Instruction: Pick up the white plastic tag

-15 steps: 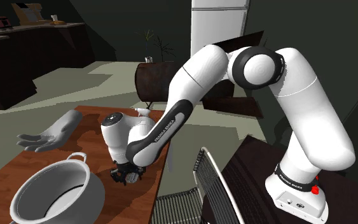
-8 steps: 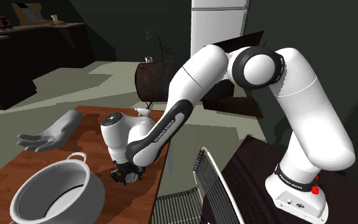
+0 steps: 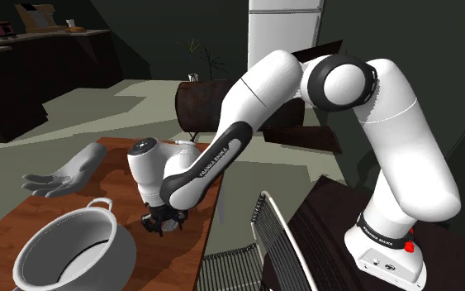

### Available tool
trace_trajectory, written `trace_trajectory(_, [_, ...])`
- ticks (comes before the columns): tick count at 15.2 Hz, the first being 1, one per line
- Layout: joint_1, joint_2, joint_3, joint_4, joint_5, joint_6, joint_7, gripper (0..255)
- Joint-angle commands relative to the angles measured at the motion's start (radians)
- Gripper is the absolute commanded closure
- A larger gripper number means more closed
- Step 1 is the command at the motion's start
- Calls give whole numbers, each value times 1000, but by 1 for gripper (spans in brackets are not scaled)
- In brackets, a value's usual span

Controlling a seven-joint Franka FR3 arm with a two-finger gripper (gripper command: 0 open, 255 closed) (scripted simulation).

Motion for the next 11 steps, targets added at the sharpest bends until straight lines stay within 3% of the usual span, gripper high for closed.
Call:
trace_trajectory(1, [-6, -18, 7, -3, 8, -15, -5, 255])
trace_trajectory(11, [-24, -86, 34, 7, 44, -89, -26, 255])
